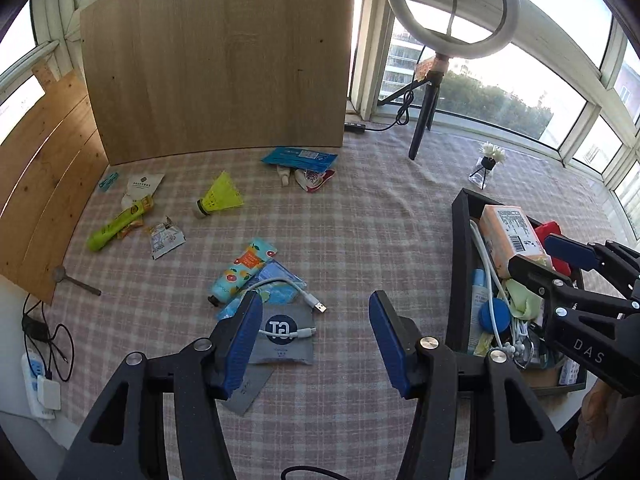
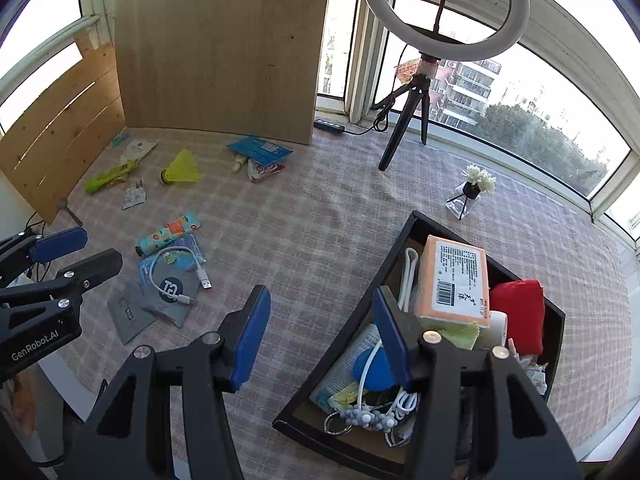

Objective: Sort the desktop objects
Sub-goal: 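Move both grippers back over the hand cream tube and shuttlecock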

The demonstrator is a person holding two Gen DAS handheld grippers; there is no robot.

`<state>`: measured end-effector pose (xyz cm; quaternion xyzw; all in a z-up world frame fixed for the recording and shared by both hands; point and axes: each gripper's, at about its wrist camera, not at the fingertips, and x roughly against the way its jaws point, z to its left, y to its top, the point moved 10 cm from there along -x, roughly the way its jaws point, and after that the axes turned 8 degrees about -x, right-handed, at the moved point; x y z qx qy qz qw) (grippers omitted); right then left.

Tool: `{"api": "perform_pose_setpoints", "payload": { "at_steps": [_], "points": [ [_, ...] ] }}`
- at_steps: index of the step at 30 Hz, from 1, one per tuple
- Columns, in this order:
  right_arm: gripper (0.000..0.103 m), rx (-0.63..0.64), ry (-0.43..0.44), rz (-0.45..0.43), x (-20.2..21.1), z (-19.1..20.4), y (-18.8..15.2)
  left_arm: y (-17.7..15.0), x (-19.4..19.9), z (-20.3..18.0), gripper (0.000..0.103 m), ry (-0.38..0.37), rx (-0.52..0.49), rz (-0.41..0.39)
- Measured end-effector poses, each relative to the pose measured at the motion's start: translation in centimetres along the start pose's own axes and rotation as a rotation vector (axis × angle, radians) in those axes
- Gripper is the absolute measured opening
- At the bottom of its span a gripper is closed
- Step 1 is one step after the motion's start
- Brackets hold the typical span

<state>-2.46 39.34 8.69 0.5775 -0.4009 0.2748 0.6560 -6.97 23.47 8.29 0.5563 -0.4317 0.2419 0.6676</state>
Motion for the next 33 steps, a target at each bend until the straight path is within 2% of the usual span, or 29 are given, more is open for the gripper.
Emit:
{"api": "perform_pose_setpoints", "payload": {
  "at_steps": [6, 11, 15, 21, 27, 33],
  "points": [
    [0.053, -0.016, 0.043, 0.024, -1.3, 1.2, 1.2, -0.2, 0.4, 6.7, 0.053, 0.039, 0.101, 0.003],
    [0.053, -0.044, 0.169, 0.12, -3.7, 2.7, 2.0, -1.7, -0.4, 12.6, 0.053, 0.053, 0.191, 0.036],
    [0.053, -0.003, 0.22, 0.191, -5.9, 4.9, 1.8, -2.9, -1.9, 15.3, 0.053, 0.042, 0.218, 0.073],
    [0.051, 0.092, 0.267, 0.298, -9.8, 9.4, 0.4, -3.4, -5.3, 15.4, 0.053, 0.009, 0.158, 0.138],
    [0.033, 0.105, 0.302, 0.4, -13.2, 12.4, -0.7, -2.3, -8.7, 13.8, 0.053, -0.035, 0.079, 0.184],
    [0.033, 0.199, 0.281, 0.405, -14.7, 15.4, -1.8, -2.0, -12.3, 12.8, 0.053, -0.046, 0.015, 0.249]
  ]
}}
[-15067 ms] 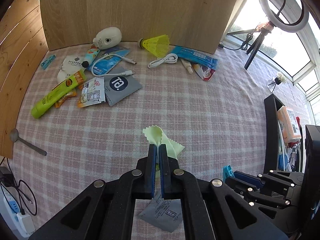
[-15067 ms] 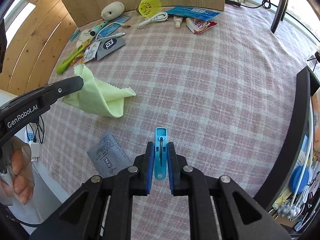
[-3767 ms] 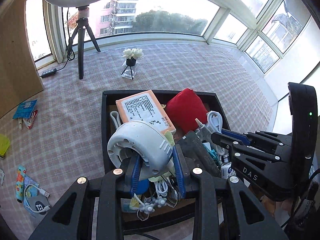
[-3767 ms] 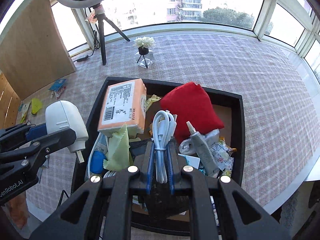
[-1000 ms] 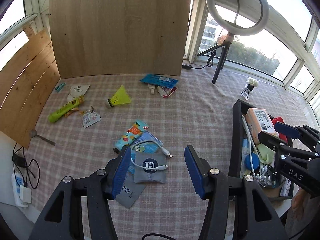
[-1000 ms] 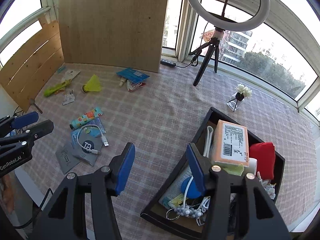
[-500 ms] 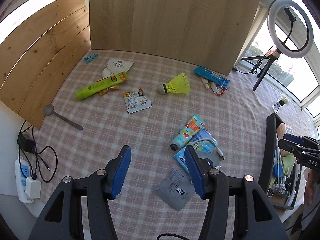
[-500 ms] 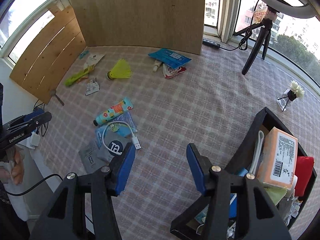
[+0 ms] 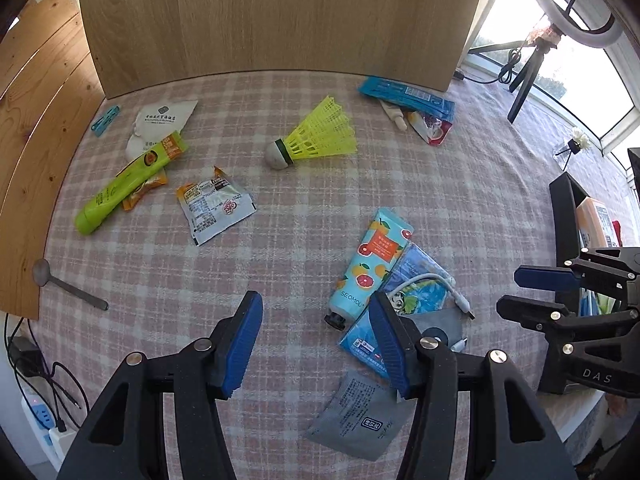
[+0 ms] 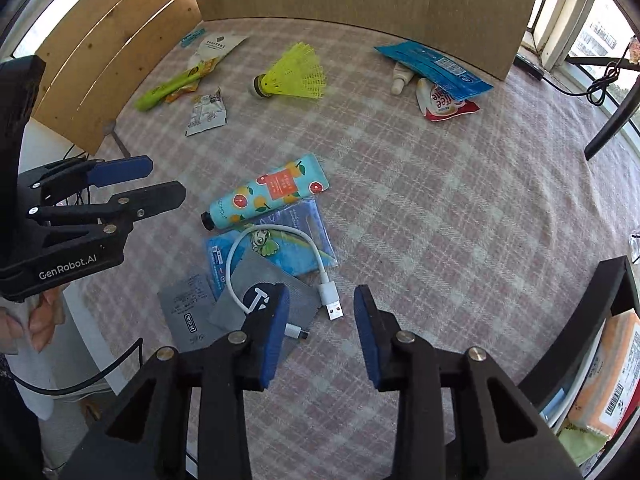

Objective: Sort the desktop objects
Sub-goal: 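Move both grippers back over the hand cream tube and shuttlecock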

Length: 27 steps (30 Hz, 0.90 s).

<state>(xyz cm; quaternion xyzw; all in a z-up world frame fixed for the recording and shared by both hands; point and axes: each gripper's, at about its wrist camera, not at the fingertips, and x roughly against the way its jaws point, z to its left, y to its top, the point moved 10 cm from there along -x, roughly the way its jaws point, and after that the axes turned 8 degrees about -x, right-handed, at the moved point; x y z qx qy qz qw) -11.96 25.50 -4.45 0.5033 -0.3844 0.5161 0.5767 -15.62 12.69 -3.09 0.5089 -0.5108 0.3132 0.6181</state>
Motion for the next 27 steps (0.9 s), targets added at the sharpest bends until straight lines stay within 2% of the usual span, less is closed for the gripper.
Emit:
{"api": "perform_pose_setpoints", "payload": {
  "at_steps": [3, 9, 15, 18, 21, 27],
  "points": [
    [0.033, 0.013, -0.048, 0.002, -1.1, -0.4, 0.4, 0.3, -1.1, -0.4, 0.053, -0.004, -0.027, 0.02],
    [0.033, -0.04, -0.048, 0.016, -1.9, -2.2, 2.0, 0.8, -3.2, -1.4, 0.053, -0.008, -0.085, 0.057],
    [0.033, -0.093, -0.029, 0.002, -1.8, -3.1, 4.1, 0.7, -4.4, -1.7, 0.053, -0.017, -0.1, 0.076],
    [0.033, -0.112, -0.015, -0.017, -1.6, -3.1, 5.7, 0.8, -5.0, -1.8, 0.053, -0.025, -0.113, 0.083],
    [0.033, -0.117, 0.001, -0.036, -1.2, -2.6, 7.4, 0.7, -5.6, -1.7, 0.053, -0.003, -0.13, 0.095],
    [0.033, -0.08, 0.012, -0.06, -1.2, -1.1, 10.5, 1.1, -5.8, -2.0, 0.054, -0.009, -0.153, 0.091]
  ]
}}
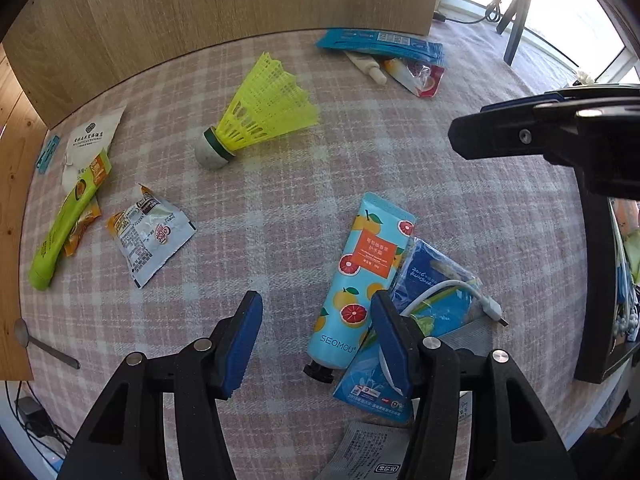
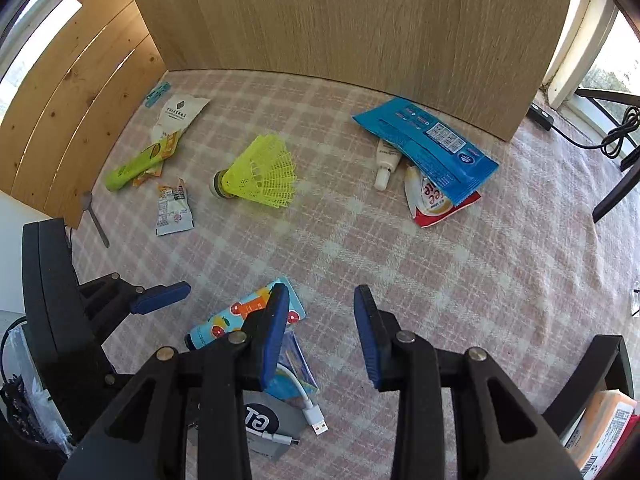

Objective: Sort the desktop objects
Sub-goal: 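Move both grippers back over the hand cream tube and shuttlecock, then grasp the blue hand cream tube with the left gripper while the right grasps the yellow shuttlecock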

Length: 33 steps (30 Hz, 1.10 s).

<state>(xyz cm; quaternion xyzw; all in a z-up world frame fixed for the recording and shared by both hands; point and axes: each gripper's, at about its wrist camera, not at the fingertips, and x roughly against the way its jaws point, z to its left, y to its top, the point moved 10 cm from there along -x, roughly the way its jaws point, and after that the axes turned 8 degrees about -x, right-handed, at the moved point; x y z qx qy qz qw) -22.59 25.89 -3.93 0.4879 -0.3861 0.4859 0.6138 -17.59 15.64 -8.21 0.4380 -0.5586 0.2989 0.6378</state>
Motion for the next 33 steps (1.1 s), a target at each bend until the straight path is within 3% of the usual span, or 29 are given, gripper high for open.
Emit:
{"api": "perform_pose_setpoints", "payload": {
  "at_steps": [8, 10, 12, 18, 26, 30, 33],
  "points": [
    [0.035, 0.032, 0.02, -0.004, -2.0, 2.2, 3.3, -0.7, -0.8, 0.1, 0.05, -0.013, -0.006, 0.019],
    [0.035, 0.032, 0.029, 0.002, -2.9, 2.7, 4.0, -0.7, -1.0, 1.0, 0.032, -0.002, 0.028, 0.02],
    [0.038, 0.032, 0.039, 0.006, -3.6, 3.2, 4.7, -0.5, -0.9, 1.7, 0.028, 0.002, 0.057, 0.008],
    [0.045, 0.059, 0.047, 0.001, -5.2, 4.6, 6.3, -0.4, -0.9, 3.3, 0.027, -0.01, 0.103, -0.011],
    [0.045, 0.078, 0.086, 0.032, -7.6, 6.6, 7.0, 0.0, -0.5, 4.9, 0.027, -0.017, 0.174, -0.031],
    [0.035, 0.064, 0.132, 0.037, -8.1, 7.4, 7.0, -0.4, -0.4, 6.3, 0.026, -0.019, 0.186, -0.037],
    [0.021, 0.055, 0.149, 0.017, -7.5, 7.5, 7.0, -1.1, -0.1, 8.1, 0.026, -0.033, 0.208, -0.049]
  ]
}}
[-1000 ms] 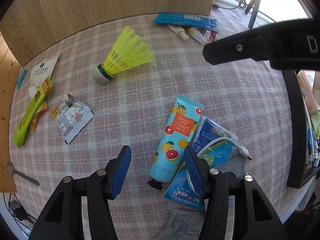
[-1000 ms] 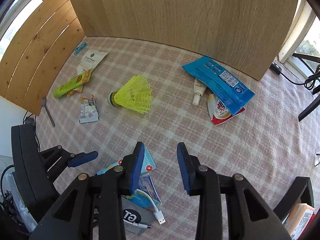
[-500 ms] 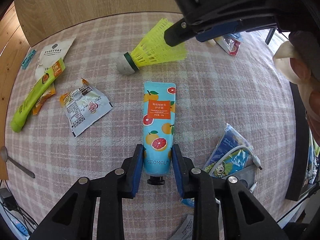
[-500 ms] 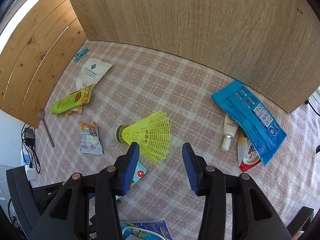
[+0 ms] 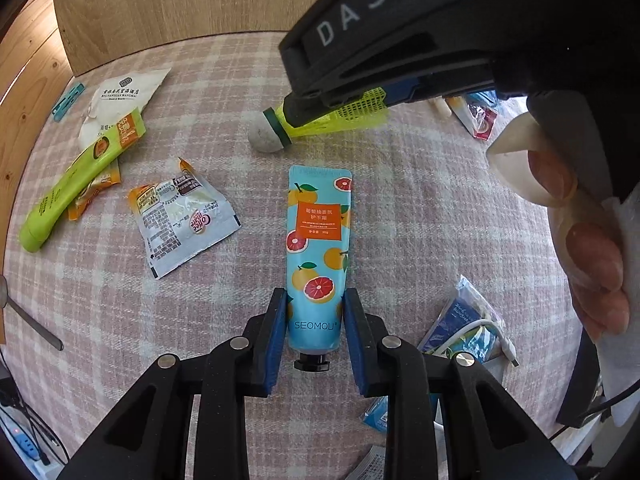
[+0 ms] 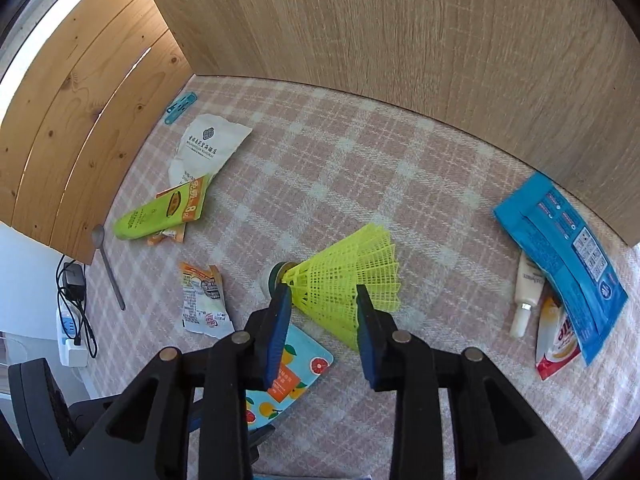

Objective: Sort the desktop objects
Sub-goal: 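Grasp the blue hand cream tube with the left gripper while the right grasps the yellow shuttlecock, then carry the tube and shuttlecock into the tray and open both grippers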

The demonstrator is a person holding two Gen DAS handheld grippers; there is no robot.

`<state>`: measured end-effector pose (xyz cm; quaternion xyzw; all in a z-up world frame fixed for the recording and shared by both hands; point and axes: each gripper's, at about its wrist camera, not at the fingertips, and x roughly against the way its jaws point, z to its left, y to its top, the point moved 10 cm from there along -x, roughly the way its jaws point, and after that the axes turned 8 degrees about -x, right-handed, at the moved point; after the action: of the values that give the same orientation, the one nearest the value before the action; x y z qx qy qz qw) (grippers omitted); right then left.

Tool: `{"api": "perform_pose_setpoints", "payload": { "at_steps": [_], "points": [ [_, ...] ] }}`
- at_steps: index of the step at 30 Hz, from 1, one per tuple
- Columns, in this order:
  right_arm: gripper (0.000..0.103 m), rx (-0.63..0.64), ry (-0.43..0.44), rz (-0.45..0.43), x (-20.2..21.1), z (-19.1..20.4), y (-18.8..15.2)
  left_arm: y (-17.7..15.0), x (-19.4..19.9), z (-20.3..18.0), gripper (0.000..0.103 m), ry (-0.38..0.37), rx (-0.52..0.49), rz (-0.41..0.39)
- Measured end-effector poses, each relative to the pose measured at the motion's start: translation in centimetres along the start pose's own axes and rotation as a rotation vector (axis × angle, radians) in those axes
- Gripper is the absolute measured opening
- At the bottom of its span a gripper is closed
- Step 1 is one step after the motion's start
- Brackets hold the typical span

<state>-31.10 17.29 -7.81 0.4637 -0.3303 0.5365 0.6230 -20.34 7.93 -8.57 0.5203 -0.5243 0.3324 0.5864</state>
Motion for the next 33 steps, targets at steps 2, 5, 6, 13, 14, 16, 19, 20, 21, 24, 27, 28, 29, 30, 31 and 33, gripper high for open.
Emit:
{"api": "perform_pose_setpoints", "payload": {
  "at_steps": [2, 5, 6, 13, 14, 16, 19, 20, 21, 24, 27, 28, 29, 30, 31, 33],
  "points": [
    [0.011, -0.006, 0.016, -0.011, 0.8, 0.0, -0.1, -0.7, 0.3, 0.5, 0.026, -0.017, 0.025, -0.002],
    [0.003, -0.029, 0.018, -0.034, 2.3, -0.5, -0.3, -1.7, 0.7, 1.3, 0.026, -0.023, 0.048, -0.002],
    [0.003, -0.037, 0.017, -0.04, 2.8, -0.8, -0.5, -2.0, 0.9, 1.6, 0.026, -0.023, 0.052, -0.002],
    [0.003, -0.071, 0.028, -0.074, 6.2, -2.5, -2.5, -3.2, 2.6, 3.0, 0.026, -0.029, 0.094, -0.025],
    [0.003, -0.077, 0.03, -0.082, 6.9, -2.8, -2.8, -3.3, 2.9, 3.1, 0.026, -0.026, 0.092, -0.03],
    [0.003, -0.088, 0.027, -0.098, 8.3, -3.4, -3.3, -3.3, 3.8, 3.2, 0.026, -0.024, 0.088, -0.042],
    [0.003, -0.118, 0.028, -0.121, 10.6, -4.6, -4.4, -3.3, 5.2, 2.8, 0.026, -0.022, 0.075, -0.06],
    [0.003, -0.123, 0.022, -0.13, 11.3, -5.0, -4.9, -3.2, 5.7, 2.5, 0.026, -0.021, 0.069, -0.067],
    [0.003, -0.128, 0.013, -0.143, 12.1, -5.5, -5.4, -3.2, 6.2, 2.2, 0.026, -0.022, 0.063, -0.073],
    [0.003, -0.147, -0.014, -0.176, 14.6, -7.1, -7.0, -3.1, 7.9, 0.7, 0.026, -0.023, 0.017, -0.093],
    [0.003, -0.184, -0.033, -0.203, 17.1, -9.0, -8.9, -3.7, 9.5, -3.3, 0.026, -0.021, -0.019, -0.111],
    [0.003, -0.196, -0.037, -0.214, 18.0, -9.7, -9.6, -3.6, 10.0, -3.9, 0.026, -0.024, -0.031, -0.116],
    [0.003, -0.208, -0.041, -0.223, 18.8, -10.4, -10.3, -3.8, 10.1, -7.3, 0.026, -0.023, -0.045, -0.123],
    [0.003, -0.223, -0.045, -0.234, 19.7, -11.1, -11.0, -2.4, 9.8, -10.4, 0.026, -0.023, -0.06, -0.128],
    [0.003, -0.237, -0.051, -0.242, 20.4, -11.8, -11.8, -1.9, 9.8, -11.7, 0.026, -0.027, -0.076, -0.133],
    [0.003, -0.266, -0.064, -0.258, 21.9, -13.3, -13.2, -1.3, 10.2, -14.5, 0.026, -0.038, -0.111, -0.14]
  ]
}}
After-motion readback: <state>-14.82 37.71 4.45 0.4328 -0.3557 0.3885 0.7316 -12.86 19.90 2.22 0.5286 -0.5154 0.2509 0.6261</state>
